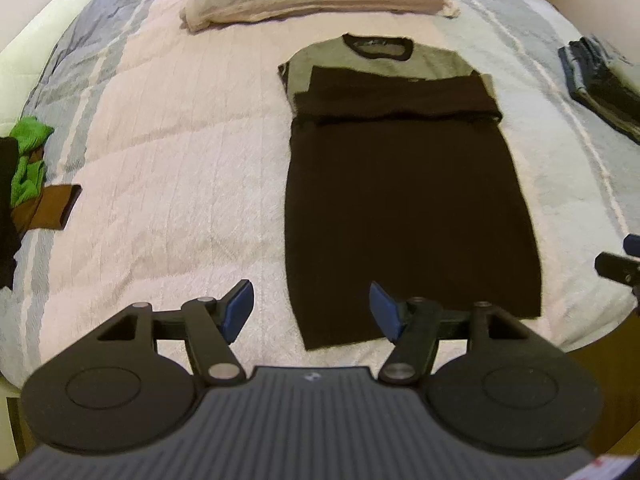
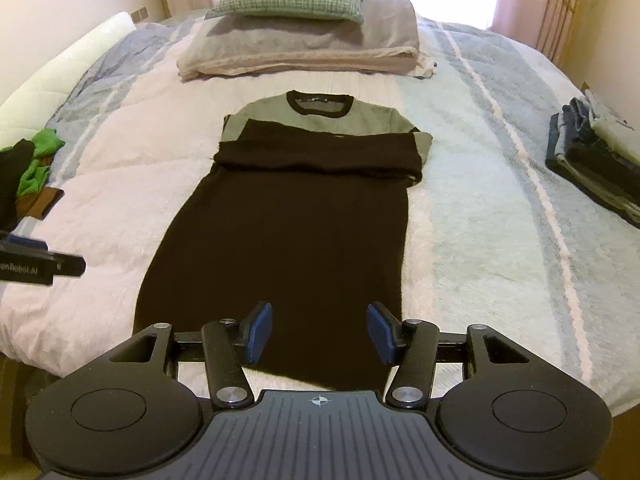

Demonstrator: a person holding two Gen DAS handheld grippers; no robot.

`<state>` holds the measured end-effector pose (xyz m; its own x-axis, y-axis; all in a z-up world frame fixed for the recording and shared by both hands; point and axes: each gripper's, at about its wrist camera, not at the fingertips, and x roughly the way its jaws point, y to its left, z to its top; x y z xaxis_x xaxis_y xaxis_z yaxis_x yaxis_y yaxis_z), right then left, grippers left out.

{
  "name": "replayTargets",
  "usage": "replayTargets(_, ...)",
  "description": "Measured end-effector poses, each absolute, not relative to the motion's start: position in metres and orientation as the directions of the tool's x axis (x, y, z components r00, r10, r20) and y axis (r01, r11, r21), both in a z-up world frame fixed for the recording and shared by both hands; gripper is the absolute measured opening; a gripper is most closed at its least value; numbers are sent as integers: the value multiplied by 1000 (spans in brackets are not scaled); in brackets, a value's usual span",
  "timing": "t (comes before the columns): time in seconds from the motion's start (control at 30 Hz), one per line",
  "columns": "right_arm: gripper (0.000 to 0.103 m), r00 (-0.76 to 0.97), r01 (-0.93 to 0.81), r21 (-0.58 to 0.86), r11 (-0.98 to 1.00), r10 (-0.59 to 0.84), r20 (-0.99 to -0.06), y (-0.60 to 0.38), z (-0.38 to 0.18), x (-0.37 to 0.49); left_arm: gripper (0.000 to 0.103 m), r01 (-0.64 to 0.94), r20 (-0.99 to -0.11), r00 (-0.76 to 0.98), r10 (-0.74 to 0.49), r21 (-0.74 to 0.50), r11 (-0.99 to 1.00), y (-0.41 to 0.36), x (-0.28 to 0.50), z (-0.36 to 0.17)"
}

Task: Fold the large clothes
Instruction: 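Move both grippers to the black hem and grasp it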

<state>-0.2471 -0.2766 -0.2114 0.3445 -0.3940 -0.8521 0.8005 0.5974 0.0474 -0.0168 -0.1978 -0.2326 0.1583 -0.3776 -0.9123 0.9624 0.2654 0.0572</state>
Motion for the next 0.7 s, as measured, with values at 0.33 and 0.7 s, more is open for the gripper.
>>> replayTargets(0.33, 50, 359, 787, 55, 614, -384, -851, -287, -209, -252, 62, 963, -903, 173, -392, 73, 258, -210, -24, -221)
replayTargets(0.7, 50, 333, 811, 93, 578, -324, -886, -308, -254, -278, 64, 969, -906, 192, -378, 113, 221, -203, -10, -270)
